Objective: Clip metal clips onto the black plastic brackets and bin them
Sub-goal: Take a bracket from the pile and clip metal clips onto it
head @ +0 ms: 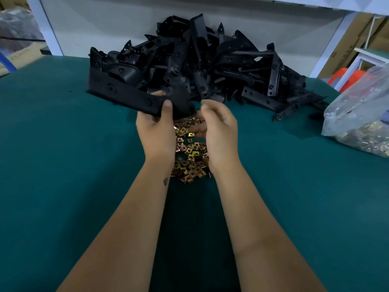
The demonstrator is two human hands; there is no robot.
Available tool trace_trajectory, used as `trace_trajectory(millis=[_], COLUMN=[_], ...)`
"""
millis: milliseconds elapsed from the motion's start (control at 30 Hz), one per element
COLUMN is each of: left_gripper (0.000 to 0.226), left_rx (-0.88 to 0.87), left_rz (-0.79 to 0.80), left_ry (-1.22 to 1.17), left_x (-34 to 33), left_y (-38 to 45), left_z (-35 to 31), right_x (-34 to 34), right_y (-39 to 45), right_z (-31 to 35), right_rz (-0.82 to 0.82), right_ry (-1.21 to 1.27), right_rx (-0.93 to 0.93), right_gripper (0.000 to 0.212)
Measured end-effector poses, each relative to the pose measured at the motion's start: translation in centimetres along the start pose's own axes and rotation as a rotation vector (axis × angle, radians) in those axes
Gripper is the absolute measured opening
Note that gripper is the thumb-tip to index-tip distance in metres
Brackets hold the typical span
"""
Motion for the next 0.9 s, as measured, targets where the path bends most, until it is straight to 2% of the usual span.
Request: trace_trajectory(millis=[100, 200, 300, 367, 467, 533, 767, 900], left_gripper=[0.025, 0.03, 0.021, 0.012, 0.01, 0.01, 0.007, 0.014], left_rx=[0.006, 0.03, 0.003, 0.003, 0.0, -0.024, -0.016, 0.11], left_rz=[-0.162, -0.252, -0.276, -0.292, -0.35, -0.362, -0.343, -0.301], left_ry=[0.028, 0.062, 0.147, 0.186, 0.229, 0.267, 0.192, 0.027], left_x=[2.5, 4.2, 4.5, 4.4, 4.4, 4.2, 4.3, 3.3], left_y=[1.1, 1.7, 1.9, 1.9, 1.6, 1.4, 1.3, 1.4], left_z=[0.3, 0.9, 1.2, 1.3, 0.9, 0.5, 0.8, 2.0], right_x=[1.6, 1.0, -0.1, -0.6, -1.8, -2.5, -3.7, -4.0], right_y=[-0.7, -1.3, -2.9, -3.9, -4.0, -3.3, 0.9, 1.7], right_z=[-1.0, -2.9, -4.1, -4.7, -4.8, -4.6, -4.9, -4.8], right_rz=[-0.047, 0.211, 0.504, 0.608, 0.588, 0.547, 0.412, 0.363], right_ry=[-0.376, -0.756, -0.902, -1.046, -1.313, -1.37, -1.399, -1.338], right_rx=[0.036, 0.014, -0.019, 0.03, 0.187, 0.219, 0.175, 0.168], right_gripper=[0.032, 0.067, 0.103, 0.118, 0.107, 0.097, 0.09, 0.091])
Point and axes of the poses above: each hand's wrist, its own y-axis towards the middle knuckle, its own x-axis out of the back of the hand, z = x × y, the point moved 8 cm from there along y, towards the middle knuckle, and after that the axes turned 8 degrees about -y, right-handed, at the moved point
